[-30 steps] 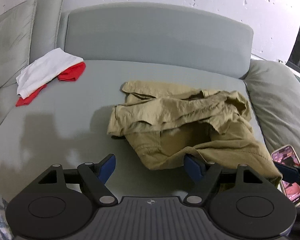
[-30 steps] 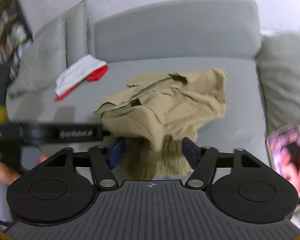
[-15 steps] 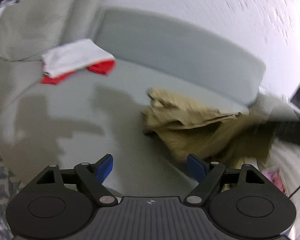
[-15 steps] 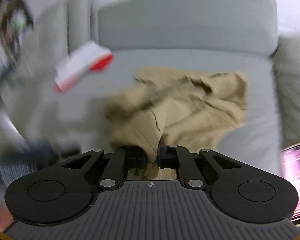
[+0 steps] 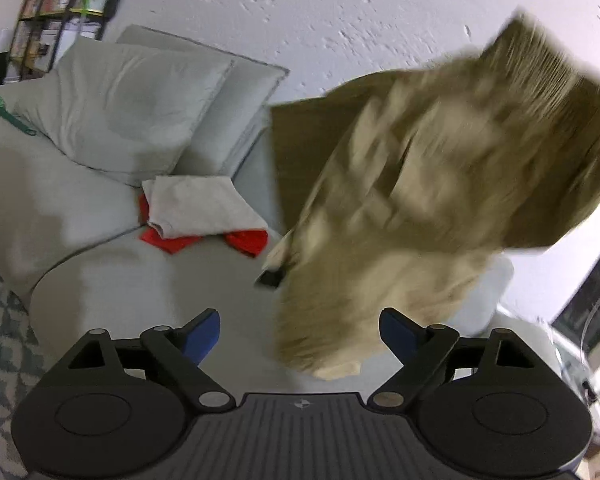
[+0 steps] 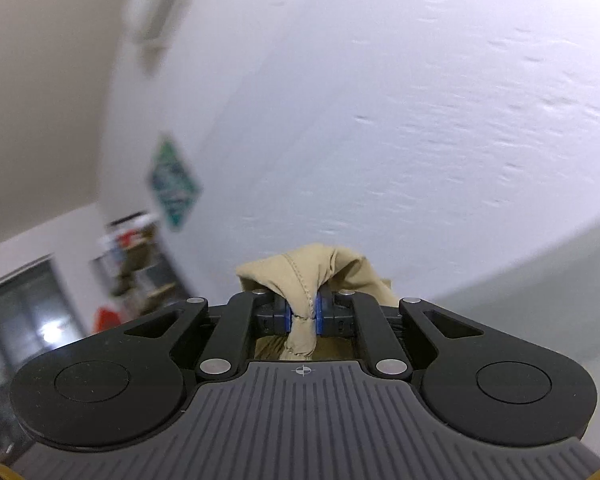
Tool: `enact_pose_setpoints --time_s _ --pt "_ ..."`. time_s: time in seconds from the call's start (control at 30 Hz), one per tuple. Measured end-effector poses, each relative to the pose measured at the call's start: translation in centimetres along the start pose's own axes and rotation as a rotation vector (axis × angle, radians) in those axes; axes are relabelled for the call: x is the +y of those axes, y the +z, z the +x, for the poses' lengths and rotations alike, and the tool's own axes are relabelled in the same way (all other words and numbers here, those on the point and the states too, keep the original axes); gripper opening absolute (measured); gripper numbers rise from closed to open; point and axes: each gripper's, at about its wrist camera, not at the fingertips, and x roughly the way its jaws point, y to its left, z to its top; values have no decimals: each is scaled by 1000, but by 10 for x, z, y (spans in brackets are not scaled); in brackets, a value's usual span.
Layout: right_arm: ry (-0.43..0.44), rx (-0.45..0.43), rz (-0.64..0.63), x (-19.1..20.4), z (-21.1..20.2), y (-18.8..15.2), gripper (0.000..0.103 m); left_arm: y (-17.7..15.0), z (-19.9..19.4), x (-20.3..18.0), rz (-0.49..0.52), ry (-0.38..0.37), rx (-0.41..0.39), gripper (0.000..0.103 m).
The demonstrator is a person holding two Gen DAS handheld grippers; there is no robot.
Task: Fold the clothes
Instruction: 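Lift the khaki garment with the right gripper and shake it open, then grasp the garment's cuffed hem with the left gripper while the right gripper holds its edge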
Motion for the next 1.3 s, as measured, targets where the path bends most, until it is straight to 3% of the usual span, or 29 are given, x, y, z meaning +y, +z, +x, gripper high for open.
enact_pose_setpoints --time_s 0.1,0.2,0.3,0.4,0.53,0.63,0.8,0.93,1.07,1.2,1.3 --pt "-160 230 51 -63 -14 -66 11 -18 6 4 30 13 89 86" --pt "-365 583 182 -146 -27 -169 11 -36 17 6 35 28 200 86" --pt "-514 737 348 -204 -59 -251 11 -52 27 7 27 29 296 85" --pt "-542 707 365 -216 -84 -274 11 -58 43 7 -10 -4 355 78" --pt "-485 655 423 -231 -93 -264 11 -60 60 -6 23 8 422 65" --pt "-459 591 479 -239 -93 -256 11 -65 60 -26 116 -79 470 66" --pt "-460 558 552 -261 -87 -251 11 -77 77 -37 155 -89 542 66" --pt "-451 556 584 -272 -84 -256 11 -77 93 -36 60 -125 598 75" --pt "-435 549 606 -280 -81 -256 11 -75 112 -39 35 -131 630 82" --pt "-430 547 605 -280 -79 -257 11 -78 133 -53 102 -136 683 81" --pt "-425 543 609 -281 -78 -256 11 -83 140 -66 212 -129 719 69"
